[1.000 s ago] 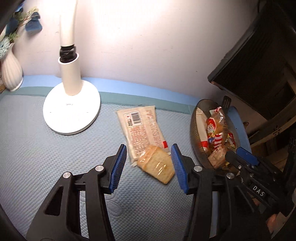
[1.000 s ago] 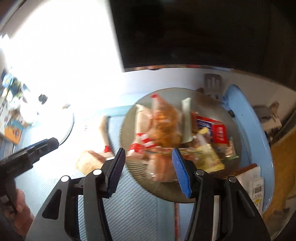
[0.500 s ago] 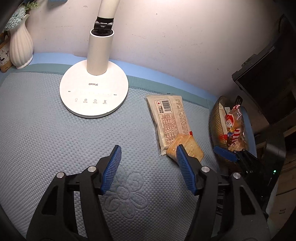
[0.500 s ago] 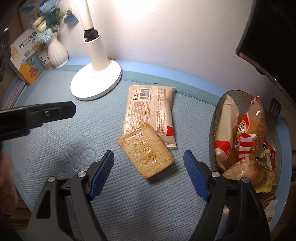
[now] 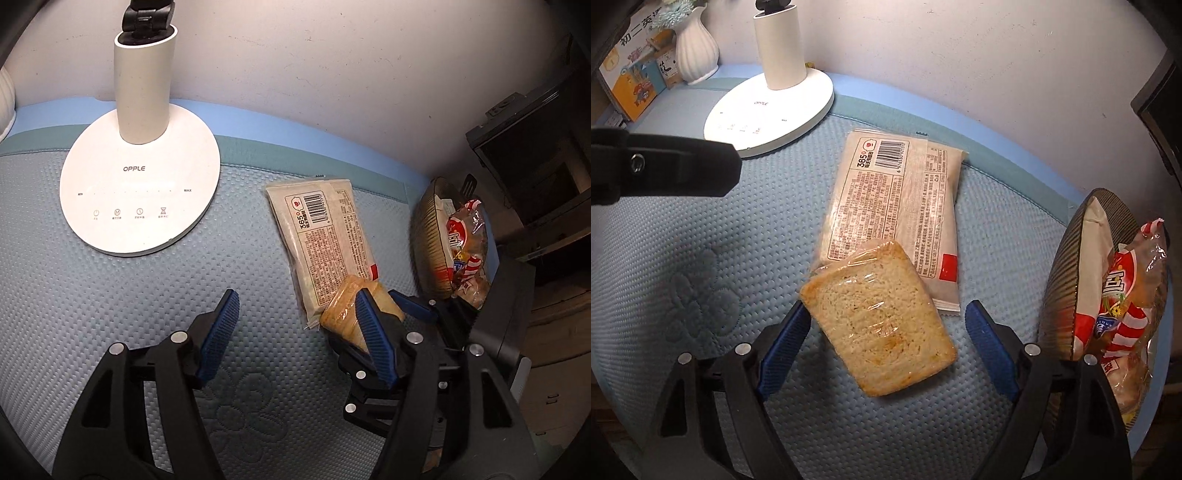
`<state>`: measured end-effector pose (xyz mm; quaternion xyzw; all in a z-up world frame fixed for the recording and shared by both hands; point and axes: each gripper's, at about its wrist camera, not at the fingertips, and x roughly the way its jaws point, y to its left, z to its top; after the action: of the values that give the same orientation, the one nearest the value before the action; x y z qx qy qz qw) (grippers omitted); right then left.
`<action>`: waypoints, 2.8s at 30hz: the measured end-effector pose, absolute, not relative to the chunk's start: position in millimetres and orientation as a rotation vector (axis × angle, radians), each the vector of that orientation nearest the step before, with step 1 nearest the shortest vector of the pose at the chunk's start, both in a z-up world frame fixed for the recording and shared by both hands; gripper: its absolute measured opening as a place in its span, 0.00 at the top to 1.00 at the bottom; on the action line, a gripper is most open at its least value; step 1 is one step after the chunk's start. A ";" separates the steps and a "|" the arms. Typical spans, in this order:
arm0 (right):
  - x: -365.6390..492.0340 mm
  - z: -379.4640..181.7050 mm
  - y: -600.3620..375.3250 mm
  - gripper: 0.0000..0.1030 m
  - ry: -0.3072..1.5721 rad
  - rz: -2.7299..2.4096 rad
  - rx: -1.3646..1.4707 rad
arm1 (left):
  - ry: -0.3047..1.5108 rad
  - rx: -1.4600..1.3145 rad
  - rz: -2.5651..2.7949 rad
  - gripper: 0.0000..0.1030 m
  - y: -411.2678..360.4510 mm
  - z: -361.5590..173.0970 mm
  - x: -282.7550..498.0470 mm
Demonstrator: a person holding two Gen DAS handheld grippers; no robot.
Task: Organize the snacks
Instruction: 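Grasp the beige bread bag with the left tool while the right tool grasps the toast slice, then lift the beige bread bag and toast slice toward the brown glass bowl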
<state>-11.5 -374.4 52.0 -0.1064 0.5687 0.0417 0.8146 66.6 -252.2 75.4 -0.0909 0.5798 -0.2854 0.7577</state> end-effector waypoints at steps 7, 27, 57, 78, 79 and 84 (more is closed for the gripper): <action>-20.6 48.8 -392.6 0.42 1.244 0.060 -0.099 | 1.310 -0.222 -0.628 0.36 -274.5 61.6 84.4; -113.2 50.4 -449.8 0.47 1.280 -0.090 0.156 | 1.275 0.103 -0.330 0.22 -391.8 16.8 92.6; -111.5 56.3 -399.2 0.47 1.301 -0.011 0.234 | 1.302 0.108 -0.308 0.29 -178.8 30.1 -47.9; -96.5 39.2 -370.7 0.46 1.336 -0.030 0.127 | 1.283 0.115 -0.291 0.29 -182.8 27.9 -59.4; -96.1 39.5 -368.2 0.46 1.332 -0.027 0.114 | 1.282 0.117 -0.290 0.29 -183.2 29.5 -59.8; -98.0 50.5 -365.5 0.47 1.313 -0.010 0.116 | 1.261 0.131 -0.299 0.29 -191.0 43.7 -61.2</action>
<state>-98.0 -365.6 50.5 0.0540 0.6100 -0.0048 0.7906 -61.2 -191.0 43.7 0.0608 0.5868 -0.1392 0.7954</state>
